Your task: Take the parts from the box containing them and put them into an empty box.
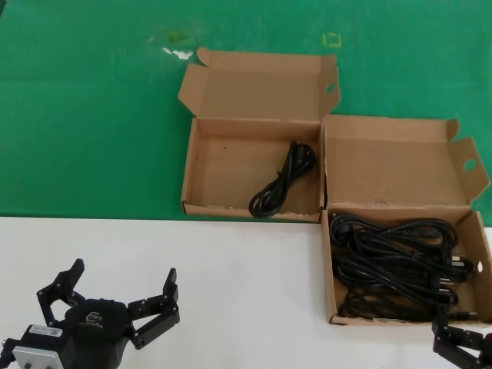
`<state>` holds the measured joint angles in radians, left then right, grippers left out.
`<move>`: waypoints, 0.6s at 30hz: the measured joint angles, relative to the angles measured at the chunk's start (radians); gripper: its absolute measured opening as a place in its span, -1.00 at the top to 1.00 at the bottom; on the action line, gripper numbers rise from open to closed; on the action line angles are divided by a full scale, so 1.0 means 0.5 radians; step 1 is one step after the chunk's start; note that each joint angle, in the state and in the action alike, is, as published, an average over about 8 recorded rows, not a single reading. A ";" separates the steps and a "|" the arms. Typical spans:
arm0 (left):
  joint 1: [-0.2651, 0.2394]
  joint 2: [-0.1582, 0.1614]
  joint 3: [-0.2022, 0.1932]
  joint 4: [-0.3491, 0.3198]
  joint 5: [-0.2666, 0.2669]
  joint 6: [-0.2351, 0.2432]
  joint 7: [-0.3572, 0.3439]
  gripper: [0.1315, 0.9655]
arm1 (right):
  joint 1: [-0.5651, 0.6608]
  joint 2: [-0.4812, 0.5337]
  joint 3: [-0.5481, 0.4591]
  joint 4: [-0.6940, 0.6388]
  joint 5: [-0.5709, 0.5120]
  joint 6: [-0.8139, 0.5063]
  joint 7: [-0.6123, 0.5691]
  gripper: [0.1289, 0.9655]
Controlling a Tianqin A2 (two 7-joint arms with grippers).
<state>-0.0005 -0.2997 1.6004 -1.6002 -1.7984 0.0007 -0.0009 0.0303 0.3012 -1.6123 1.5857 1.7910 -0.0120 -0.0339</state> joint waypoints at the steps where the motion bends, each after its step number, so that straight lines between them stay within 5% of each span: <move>1: 0.000 0.000 0.000 0.000 0.000 0.000 0.000 -1.00 | 0.000 0.000 0.000 0.000 0.000 0.000 0.000 -1.00; 18: 0.000 0.000 0.000 0.000 0.000 0.000 0.000 -1.00 | 0.000 0.000 0.000 0.000 0.000 0.000 0.000 -1.00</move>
<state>-0.0005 -0.2997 1.6004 -1.6002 -1.7984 0.0007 -0.0009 0.0303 0.3012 -1.6123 1.5857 1.7910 -0.0120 -0.0339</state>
